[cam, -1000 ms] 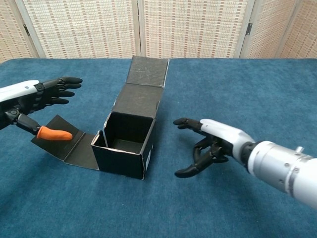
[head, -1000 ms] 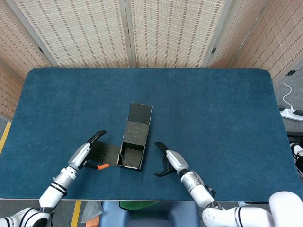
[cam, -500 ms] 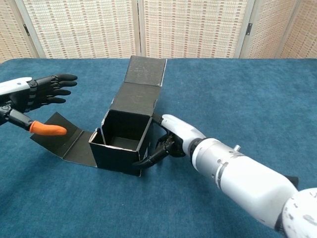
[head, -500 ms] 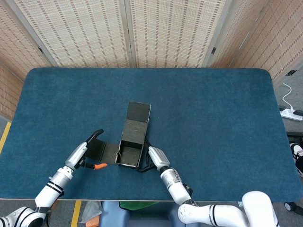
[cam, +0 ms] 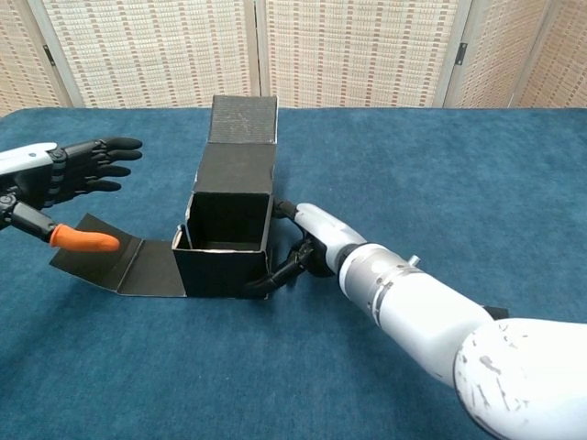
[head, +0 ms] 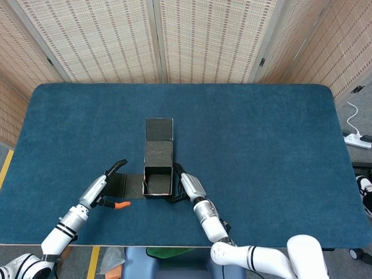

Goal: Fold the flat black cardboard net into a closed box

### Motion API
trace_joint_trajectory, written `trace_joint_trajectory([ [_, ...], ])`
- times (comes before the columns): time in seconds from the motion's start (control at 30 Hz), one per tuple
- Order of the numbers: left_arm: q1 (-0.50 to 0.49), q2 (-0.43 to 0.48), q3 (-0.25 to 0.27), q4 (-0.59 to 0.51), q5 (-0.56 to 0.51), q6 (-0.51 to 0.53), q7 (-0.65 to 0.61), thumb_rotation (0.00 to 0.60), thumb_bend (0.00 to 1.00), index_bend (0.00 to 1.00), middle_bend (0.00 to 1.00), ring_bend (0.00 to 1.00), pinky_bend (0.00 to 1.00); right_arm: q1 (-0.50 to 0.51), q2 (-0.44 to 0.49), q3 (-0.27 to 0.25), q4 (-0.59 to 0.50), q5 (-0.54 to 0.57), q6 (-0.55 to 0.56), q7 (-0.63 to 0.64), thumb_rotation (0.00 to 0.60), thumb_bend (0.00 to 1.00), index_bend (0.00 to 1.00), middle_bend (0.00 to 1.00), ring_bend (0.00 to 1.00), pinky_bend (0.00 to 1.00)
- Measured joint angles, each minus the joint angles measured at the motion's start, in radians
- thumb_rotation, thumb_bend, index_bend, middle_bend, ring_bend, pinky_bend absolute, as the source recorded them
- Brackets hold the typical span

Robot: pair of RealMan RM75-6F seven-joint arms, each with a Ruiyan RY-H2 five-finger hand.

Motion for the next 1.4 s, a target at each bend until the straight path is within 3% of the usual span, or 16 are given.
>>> trace_joint_trajectory([
  [0.17,0.007,0.004,0.002,0.003,0.006,0.014,0.004,0.600,0.19,0.00,0.00,0.00,0.06,0.020,-0.059,0.024,0.094,-0.033,-0.014,0.051,0.600,0.01,0.02,0.16,0.66,1.00],
  [0.2,0.010,0.004,0.002,0.003,0.006,0.020,0.006,0.600,0.19,0.00,0.00,0.00,0.08,0.023,-0.073,0.030,0.112,-0.042,-0.012,0.064,0.600,0.02,0.06,0.21,0.67,1.00],
  [0.3,0.021,0.000,0.001,0.006,0.011,0.051,0.023,0.600,0.19,0.04,0.00,0.03,0.19,0.038,-0.118,0.052,0.176,-0.077,0.004,0.106,0.600,0.12,0.31,0.42,0.75,1.00],
  [0.37,0.032,-0.004,-0.001,0.010,0.016,0.081,0.045,0.600,0.19,0.14,0.07,0.15,0.35,0.051,-0.148,0.077,0.222,-0.098,0.014,0.143,0.600,0.18,0.45,0.54,0.78,1.00],
  [0.43,0.044,-0.010,-0.005,0.017,0.022,0.117,0.071,0.600,0.19,0.37,0.31,0.45,0.60,0.067,-0.166,0.109,0.258,-0.115,0.019,0.176,0.600,0.24,0.54,0.60,0.79,1.00],
  [0.5,0.052,-0.014,-0.008,0.026,0.033,0.149,0.098,0.600,0.19,0.51,0.45,0.67,0.74,0.075,-0.170,0.135,0.267,-0.122,0.018,0.200,0.600,0.27,0.55,0.61,0.79,1.00],
  [0.63,0.053,-0.012,0.002,0.037,0.092,0.180,0.093,0.600,0.19,0.57,0.53,0.83,0.85,0.073,-0.143,0.187,0.219,-0.104,-0.015,0.249,0.600,0.29,0.56,0.62,0.79,1.00],
  [0.87,-0.014,0.017,0.086,0.078,0.326,0.190,-0.119,0.600,0.20,0.58,0.54,0.87,0.85,0.032,-0.009,0.243,0.003,-0.031,-0.122,0.324,0.600,0.29,0.56,0.62,0.79,1.00],
  [1.0,-0.085,0.014,0.145,0.114,0.424,0.159,-0.155,0.600,0.21,0.55,0.53,0.87,0.85,-0.013,0.084,0.254,-0.137,-0.006,-0.161,0.368,0.600,0.29,0.56,0.61,0.79,1.00],
  [1.2,-0.136,-0.019,0.167,0.121,0.397,0.061,-0.155,0.600,0.21,0.43,0.42,0.85,0.85,-0.104,0.218,0.249,-0.312,-0.008,-0.214,0.469,0.600,0.29,0.56,0.61,0.79,1.00],
  [1.4,-0.118,-0.055,0.112,0.147,0.275,0.079,-0.065,0.600,0.27,0.38,0.36,0.84,0.85,-0.173,0.318,0.196,-0.400,-0.060,-0.257,0.540,0.600,0.29,0.56,0.61,0.79,1.00],
])
